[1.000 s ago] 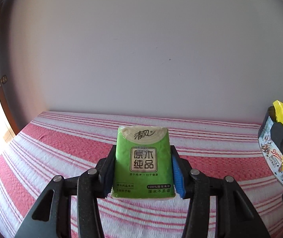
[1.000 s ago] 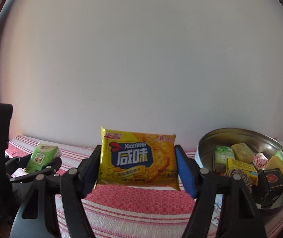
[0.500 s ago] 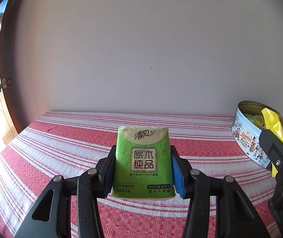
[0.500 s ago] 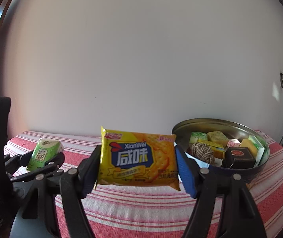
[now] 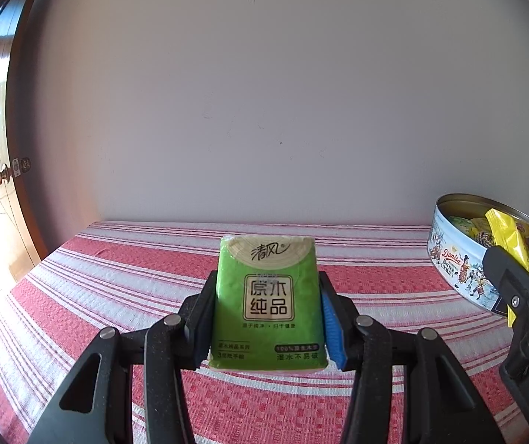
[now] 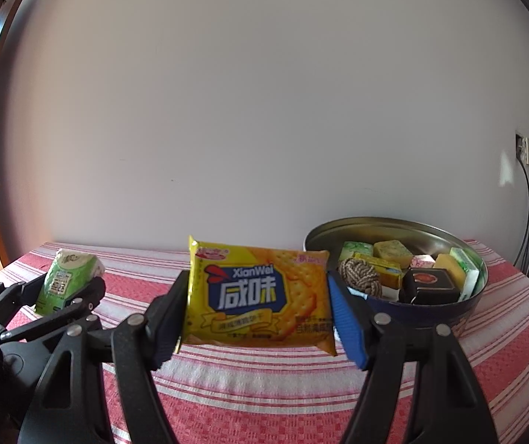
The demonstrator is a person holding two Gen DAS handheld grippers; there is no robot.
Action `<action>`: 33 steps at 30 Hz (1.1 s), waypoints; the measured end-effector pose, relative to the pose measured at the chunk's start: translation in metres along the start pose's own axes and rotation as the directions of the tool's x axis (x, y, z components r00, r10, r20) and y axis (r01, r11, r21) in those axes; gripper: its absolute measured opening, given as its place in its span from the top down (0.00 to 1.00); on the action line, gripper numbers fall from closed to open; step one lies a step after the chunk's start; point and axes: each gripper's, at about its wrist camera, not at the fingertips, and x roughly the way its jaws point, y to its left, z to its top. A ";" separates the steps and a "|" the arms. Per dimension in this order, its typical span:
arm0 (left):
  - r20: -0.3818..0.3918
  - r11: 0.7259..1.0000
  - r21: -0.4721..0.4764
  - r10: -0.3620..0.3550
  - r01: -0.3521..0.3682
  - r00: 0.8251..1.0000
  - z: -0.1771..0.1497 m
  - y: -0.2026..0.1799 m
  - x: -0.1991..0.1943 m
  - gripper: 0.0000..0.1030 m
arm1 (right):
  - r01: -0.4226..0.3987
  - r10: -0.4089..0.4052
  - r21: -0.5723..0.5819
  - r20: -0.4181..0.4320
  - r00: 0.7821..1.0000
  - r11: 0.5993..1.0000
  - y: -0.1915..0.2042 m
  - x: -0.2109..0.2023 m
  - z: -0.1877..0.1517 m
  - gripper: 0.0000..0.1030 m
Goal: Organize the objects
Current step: 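Carry the green tissue pack and yellow packet toward the tin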
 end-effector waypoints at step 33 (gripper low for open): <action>-0.014 1.000 -0.005 0.000 0.000 1.000 -0.009 -0.013 -0.017 0.50 | 0.021 -0.019 -0.075 0.032 0.999 0.997 -0.028 -0.022 0.000 0.30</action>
